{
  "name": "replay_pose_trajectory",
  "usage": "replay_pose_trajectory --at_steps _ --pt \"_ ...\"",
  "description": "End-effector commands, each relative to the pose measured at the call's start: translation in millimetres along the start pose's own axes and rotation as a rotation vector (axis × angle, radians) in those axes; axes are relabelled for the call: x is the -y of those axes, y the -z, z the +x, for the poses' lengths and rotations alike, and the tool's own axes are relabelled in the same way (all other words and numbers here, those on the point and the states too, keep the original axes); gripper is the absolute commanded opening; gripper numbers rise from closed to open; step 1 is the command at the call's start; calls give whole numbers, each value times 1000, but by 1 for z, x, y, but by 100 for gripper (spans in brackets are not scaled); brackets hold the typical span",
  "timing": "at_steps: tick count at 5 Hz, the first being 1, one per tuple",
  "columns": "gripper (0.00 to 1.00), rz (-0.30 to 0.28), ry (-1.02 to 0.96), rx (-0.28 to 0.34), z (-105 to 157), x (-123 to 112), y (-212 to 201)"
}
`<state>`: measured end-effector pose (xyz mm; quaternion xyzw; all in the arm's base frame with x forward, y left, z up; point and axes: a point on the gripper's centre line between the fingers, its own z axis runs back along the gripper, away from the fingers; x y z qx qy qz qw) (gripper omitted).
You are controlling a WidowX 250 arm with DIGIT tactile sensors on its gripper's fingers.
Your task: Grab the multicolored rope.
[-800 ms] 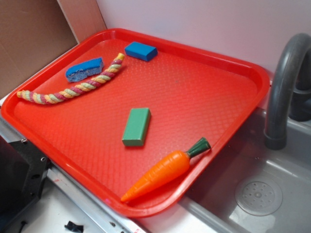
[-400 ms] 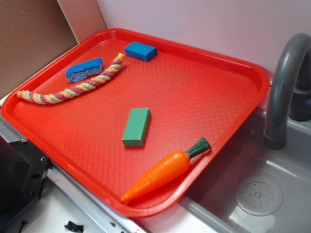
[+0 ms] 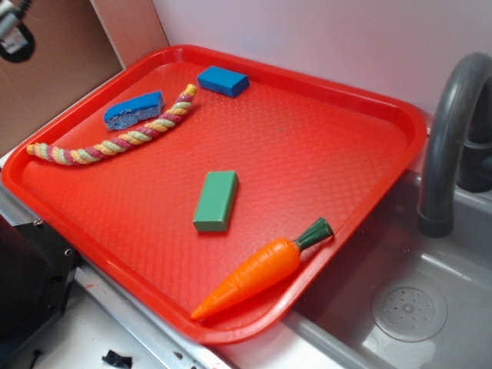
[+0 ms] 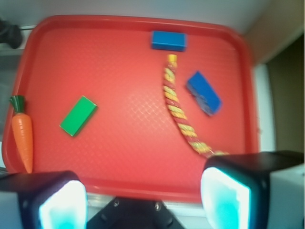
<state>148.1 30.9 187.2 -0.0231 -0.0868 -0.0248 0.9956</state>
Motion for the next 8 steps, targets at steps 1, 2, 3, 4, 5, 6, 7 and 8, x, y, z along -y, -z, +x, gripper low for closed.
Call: replay_pose_trajectory --at_steps 1,2,3,4,5,6,7,8 --pt "100 129 66 92 19 -26 42" --pt "100 116 115 82 24 -29 67" --pt "100 121 138 64 27 -35 91" --pt "100 119 143 34 27 -44 110" --pt "100 94 132 -14 23 -50 129" --pt "100 91 159 -71 19 -50 148" --pt "100 86 178 -137 17 -48 161" --pt "100 137 196 -195 17 -46 167"
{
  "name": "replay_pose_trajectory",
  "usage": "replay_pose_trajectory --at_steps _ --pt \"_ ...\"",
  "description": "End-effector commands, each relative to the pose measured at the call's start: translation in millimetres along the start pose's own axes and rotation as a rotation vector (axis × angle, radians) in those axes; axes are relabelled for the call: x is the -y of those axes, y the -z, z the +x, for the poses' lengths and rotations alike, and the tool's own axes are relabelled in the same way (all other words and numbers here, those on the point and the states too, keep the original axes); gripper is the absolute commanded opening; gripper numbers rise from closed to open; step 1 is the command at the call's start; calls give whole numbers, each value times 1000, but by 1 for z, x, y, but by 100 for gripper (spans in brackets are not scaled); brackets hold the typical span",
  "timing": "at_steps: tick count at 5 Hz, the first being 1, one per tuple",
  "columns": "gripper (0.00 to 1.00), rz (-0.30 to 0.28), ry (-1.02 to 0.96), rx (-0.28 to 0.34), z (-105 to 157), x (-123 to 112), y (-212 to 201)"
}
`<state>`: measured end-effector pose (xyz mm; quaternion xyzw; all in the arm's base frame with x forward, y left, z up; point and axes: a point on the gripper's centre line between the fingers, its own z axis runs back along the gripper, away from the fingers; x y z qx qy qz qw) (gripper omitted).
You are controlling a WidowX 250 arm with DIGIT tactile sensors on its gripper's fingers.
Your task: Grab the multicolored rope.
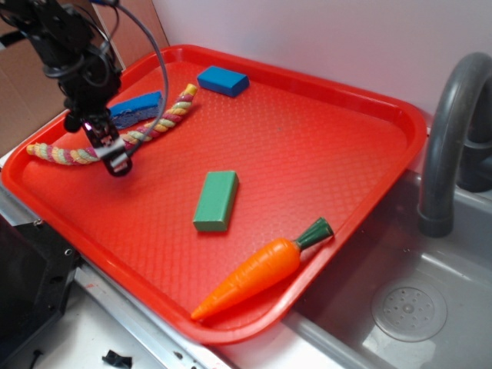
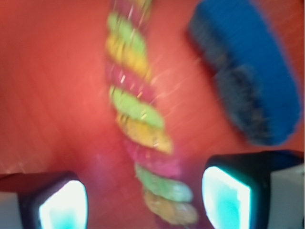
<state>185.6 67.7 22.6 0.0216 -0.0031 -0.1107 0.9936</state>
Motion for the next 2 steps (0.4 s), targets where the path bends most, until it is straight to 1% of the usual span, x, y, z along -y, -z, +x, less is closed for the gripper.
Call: replay_pose_trajectory --at_steps 1,2 --pt "96 81 -7 -48 9 -3 3" --pt "0 78 -15 -47 8 -2 5"
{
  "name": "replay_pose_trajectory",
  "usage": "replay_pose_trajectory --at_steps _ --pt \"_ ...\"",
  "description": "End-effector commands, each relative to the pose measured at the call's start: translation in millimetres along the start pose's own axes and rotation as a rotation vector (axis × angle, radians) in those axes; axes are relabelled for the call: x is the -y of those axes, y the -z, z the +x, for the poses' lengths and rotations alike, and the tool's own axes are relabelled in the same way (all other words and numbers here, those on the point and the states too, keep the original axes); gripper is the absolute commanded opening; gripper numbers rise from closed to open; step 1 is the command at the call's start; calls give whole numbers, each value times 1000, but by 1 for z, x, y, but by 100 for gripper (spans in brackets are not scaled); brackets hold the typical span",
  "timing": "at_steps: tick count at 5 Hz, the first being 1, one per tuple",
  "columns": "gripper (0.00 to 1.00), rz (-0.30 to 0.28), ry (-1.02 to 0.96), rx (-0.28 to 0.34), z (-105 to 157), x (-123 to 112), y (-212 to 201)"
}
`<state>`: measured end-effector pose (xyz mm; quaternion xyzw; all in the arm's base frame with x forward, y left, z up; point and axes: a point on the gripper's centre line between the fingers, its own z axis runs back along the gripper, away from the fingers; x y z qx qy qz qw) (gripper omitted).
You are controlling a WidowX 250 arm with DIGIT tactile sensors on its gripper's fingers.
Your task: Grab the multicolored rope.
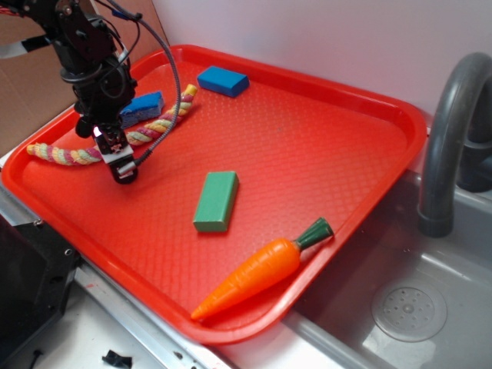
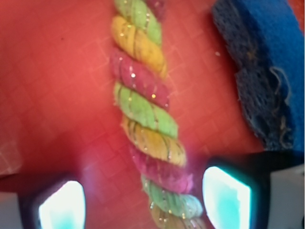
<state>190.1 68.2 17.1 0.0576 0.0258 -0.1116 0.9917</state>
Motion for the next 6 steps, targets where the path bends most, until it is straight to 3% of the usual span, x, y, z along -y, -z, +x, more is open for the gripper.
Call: replay_pose_trajectory --at_steps 1,3,4,5,6 --pt "0 2 -37 14 3 -3 1" --pt "0 49 -213 18 7 -5 -37" --pt "0 -3 -403 41 7 3 -89" --pt "0 -7 -532 112 3 13 -140" --pt "0 -85 -572 184 1 28 -186"
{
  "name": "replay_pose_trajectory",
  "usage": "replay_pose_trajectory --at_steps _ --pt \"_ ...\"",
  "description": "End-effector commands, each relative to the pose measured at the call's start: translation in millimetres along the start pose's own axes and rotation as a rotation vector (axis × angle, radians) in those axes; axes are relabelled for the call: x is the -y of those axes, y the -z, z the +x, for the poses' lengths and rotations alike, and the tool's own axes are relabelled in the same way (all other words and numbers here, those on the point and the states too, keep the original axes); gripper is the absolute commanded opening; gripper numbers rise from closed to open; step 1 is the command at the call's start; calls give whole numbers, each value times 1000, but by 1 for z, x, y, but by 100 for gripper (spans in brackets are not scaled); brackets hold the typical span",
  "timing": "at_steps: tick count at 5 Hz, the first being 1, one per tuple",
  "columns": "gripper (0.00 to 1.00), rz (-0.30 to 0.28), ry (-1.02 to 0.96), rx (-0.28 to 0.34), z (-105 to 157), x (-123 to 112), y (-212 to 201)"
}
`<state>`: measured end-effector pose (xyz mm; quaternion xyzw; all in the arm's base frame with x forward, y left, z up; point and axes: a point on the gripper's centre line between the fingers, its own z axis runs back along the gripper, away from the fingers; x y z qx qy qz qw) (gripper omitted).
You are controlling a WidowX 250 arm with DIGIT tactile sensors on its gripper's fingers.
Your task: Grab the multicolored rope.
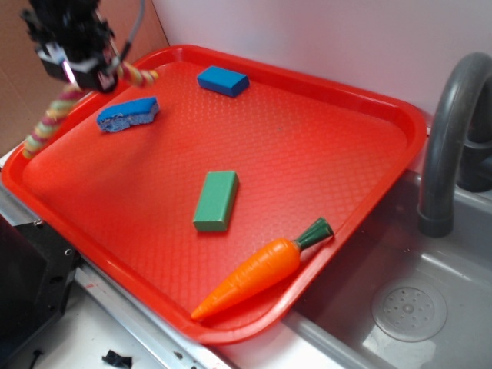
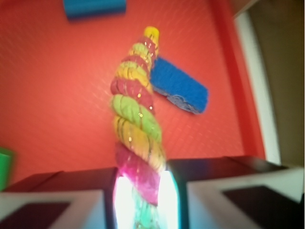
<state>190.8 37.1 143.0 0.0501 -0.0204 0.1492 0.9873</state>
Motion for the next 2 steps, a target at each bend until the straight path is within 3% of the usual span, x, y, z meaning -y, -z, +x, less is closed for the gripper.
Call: replay_pose_trajectory --at_steps 1,2 --pt "0 -131 -45 132 -7 24 -73" --pt "0 -87 -57 155 -9 26 -71"
